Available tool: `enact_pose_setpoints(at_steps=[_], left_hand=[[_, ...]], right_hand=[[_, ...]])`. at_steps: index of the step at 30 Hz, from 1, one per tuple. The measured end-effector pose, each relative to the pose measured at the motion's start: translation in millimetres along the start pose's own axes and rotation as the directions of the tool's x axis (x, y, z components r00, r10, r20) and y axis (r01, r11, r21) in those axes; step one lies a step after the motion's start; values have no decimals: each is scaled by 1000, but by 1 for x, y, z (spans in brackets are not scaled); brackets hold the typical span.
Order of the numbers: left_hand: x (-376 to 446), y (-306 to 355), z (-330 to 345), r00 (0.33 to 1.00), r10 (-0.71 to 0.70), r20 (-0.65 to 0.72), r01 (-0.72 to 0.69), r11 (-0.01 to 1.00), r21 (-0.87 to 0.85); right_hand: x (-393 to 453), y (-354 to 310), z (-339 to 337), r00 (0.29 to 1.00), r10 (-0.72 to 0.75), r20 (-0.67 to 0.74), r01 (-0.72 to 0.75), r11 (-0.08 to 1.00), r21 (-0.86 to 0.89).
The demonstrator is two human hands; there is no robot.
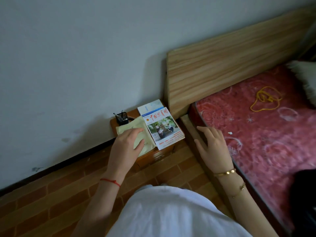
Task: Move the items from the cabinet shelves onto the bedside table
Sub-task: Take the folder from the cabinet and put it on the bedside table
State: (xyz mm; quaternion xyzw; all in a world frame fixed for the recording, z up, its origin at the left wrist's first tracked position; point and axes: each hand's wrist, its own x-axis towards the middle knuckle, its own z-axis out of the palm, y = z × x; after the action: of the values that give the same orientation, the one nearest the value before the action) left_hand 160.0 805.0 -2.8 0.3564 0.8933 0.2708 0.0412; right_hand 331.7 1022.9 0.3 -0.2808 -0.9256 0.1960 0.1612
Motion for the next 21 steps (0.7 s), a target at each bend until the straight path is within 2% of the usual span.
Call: enact_pose_setpoints(at_steps=[5,9,12,15,18,21], left_hand=[[18,-3,-2,969,215,124,-208,976,-64],[25,-6,-9,886,396,241,-386,918,-89],[21,-8,-12,785,537,309,-528,841,-119],[10,-3,-13,666,655,356,-633,749,-195],[-9,10,-15,534,763,364,-718,636,-283],[-33,27,-15,385,847,367,-766,515,-384]], right_hand=[[-53,-19,-5,969,212,-130,-219,975,-40],[-107,-53,3,882,401,-247,-419,908,-21],[-153,-86,9,788,518,-333,-547,837,8],[-198,-122,14,656,633,-411,-677,735,50],[-242,-158,16,508,710,-488,-776,623,98],[-286,-190,16,388,738,-552,-839,531,119]])
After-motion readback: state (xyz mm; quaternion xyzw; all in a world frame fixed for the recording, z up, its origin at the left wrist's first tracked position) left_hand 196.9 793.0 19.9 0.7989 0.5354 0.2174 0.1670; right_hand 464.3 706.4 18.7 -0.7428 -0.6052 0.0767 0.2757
